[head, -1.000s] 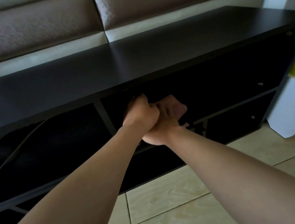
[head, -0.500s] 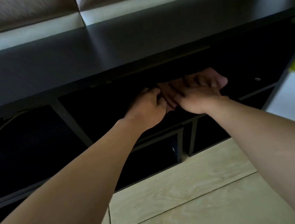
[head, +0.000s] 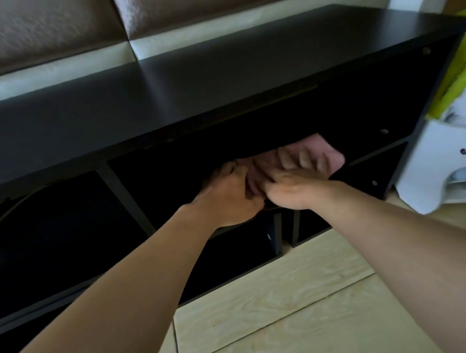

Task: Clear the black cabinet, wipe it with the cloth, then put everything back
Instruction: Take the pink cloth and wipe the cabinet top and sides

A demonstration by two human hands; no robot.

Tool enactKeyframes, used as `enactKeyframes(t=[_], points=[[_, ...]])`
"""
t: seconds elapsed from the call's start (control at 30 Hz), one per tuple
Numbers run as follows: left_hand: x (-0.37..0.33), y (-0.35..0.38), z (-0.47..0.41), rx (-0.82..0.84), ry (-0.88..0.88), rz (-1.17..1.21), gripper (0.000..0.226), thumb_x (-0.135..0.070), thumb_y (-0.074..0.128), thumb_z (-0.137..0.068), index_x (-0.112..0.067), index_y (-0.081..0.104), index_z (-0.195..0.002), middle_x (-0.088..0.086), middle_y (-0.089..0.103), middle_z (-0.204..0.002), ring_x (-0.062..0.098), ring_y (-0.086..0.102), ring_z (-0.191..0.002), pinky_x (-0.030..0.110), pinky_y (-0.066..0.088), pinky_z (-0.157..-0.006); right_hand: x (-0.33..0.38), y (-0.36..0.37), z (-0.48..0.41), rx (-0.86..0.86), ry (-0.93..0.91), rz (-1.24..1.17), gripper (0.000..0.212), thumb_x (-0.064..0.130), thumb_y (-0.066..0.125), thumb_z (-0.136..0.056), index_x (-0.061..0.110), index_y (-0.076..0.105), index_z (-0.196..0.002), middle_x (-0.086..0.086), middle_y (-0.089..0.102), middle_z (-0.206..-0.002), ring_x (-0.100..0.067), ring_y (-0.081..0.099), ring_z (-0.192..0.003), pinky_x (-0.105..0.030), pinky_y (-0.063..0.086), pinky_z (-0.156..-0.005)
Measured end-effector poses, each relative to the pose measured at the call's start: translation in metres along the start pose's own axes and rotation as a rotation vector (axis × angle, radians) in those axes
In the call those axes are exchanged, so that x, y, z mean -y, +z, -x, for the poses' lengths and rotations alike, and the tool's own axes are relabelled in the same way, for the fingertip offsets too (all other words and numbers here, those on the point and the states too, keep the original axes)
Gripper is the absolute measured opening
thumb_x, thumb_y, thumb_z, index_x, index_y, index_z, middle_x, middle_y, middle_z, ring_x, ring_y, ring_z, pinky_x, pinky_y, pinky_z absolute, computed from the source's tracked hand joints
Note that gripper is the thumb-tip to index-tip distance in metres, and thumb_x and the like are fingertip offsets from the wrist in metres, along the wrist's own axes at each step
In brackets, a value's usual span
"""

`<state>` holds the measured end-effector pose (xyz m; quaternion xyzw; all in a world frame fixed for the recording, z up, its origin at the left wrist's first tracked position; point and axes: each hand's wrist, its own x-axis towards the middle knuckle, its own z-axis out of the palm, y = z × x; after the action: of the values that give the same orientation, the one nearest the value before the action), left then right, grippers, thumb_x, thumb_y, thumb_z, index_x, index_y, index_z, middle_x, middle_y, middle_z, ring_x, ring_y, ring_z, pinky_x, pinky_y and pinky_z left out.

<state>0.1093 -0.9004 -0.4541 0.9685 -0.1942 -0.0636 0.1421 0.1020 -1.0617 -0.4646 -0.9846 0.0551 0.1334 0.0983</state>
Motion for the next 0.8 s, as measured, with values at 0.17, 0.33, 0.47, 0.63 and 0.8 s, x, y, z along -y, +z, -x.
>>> enactKeyframes(t=[0.17,0.33,0.47,0.63,0.8], points=[[-0.004,-0.002,0.021,0.016,0.050,-0.274,0.123,-0.077,0.067,-0.068,-0.027,0.001,-0.159,0.008,-0.017,-0.166,0.030,-0.017,-0.153,0.049,0.001,-0.124,0.008,-0.006,0.024,0.090,-0.104,-0.171,0.065,0.039,0.031,-0.098,0.049,0.007,-0.158,0.014,-0.006,-0.168,-0.024,-0.015,-0.154,-0.050,-0.010,-0.123],[-0.013,0.013,0.032,0.131,0.181,-0.535,0.121,-0.063,0.068,-0.081,-0.008,-0.007,-0.159,0.017,0.000,-0.167,0.034,0.003,-0.154,0.053,0.008,-0.124,-0.005,-0.001,0.048,-0.028,-0.200,-0.208,0.080,0.021,0.053,-0.088,0.030,0.021,-0.160,0.008,0.004,-0.169,-0.012,0.004,-0.155,-0.033,0.019,-0.124],[-0.019,0.014,0.036,0.098,0.182,-0.548,0.096,-0.035,0.069,-0.090,-0.004,0.008,-0.158,0.027,0.015,-0.161,0.042,0.022,-0.148,0.058,0.028,-0.118,-0.015,0.012,0.070,-0.087,-0.180,0.152,0.098,0.040,0.066,-0.088,0.025,0.002,-0.161,-0.001,-0.010,-0.168,-0.023,-0.007,-0.155,-0.040,0.018,-0.124],[-0.024,0.001,0.032,0.006,0.250,-0.432,0.053,-0.020,0.065,-0.094,-0.012,0.040,-0.140,0.013,0.055,-0.135,0.037,0.058,-0.120,0.049,0.054,-0.090,0.000,0.028,0.064,-0.214,-0.126,0.371,0.117,0.070,0.064,-0.081,0.020,-0.005,-0.160,-0.004,0.002,-0.167,-0.029,0.001,-0.154,-0.047,0.011,-0.124],[-0.017,-0.022,0.028,-0.074,0.259,-0.263,0.037,-0.012,0.057,-0.096,-0.015,0.051,-0.132,0.012,0.060,-0.126,0.037,0.061,-0.114,0.044,0.051,-0.084,0.018,0.023,0.061,-0.409,-0.083,0.452,0.071,0.055,0.063,-0.088,0.020,0.033,-0.141,-0.002,0.049,-0.138,-0.025,0.046,-0.130,-0.040,0.035,-0.105]])
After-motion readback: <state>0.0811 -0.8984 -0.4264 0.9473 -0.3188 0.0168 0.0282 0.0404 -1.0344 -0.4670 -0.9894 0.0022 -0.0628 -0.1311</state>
